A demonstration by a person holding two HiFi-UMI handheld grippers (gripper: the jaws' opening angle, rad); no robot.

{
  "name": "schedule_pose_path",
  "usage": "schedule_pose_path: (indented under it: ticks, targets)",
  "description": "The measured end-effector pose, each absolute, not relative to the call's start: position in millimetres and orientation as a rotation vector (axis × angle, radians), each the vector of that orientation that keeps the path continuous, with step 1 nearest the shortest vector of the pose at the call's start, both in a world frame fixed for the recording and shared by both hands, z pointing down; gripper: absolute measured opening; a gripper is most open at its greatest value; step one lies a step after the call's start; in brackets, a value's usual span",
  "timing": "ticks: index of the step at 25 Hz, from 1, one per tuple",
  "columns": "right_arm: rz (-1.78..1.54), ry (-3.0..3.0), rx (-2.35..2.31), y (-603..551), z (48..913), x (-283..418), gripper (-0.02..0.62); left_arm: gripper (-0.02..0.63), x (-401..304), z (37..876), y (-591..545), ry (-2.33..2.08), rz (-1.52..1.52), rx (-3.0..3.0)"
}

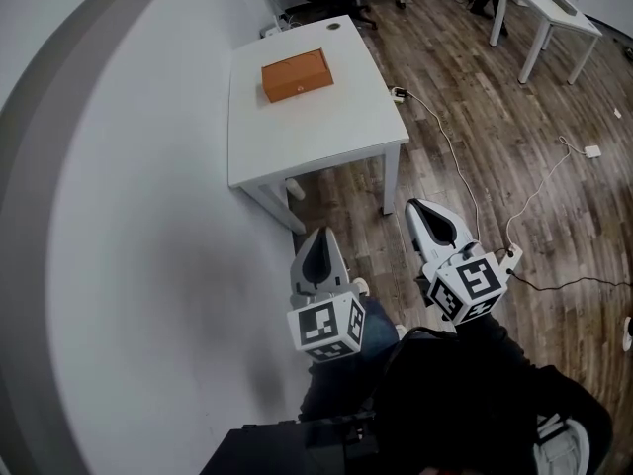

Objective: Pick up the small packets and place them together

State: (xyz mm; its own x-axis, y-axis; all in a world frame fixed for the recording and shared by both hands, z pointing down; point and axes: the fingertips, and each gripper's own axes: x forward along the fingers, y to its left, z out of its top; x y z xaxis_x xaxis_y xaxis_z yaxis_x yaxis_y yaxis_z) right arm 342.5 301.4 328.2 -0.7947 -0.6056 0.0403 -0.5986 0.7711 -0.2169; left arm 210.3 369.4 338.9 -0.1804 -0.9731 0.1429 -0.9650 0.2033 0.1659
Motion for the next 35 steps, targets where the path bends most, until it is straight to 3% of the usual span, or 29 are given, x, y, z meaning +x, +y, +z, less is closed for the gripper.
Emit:
schedule_pose_path:
  ticks: [22, 35]
  targets:
    - [-0.346, 2.879, -1.096, 160, 335, 182, -0.002, -0.009, 47, 347, 220, -2.161, -0.068, 1.894]
    - [-0.36, 2.917, -1.09, 116, 347, 128, -0.002, -0.009, -2, 363, 175, -2.152, -0.051, 1.878]
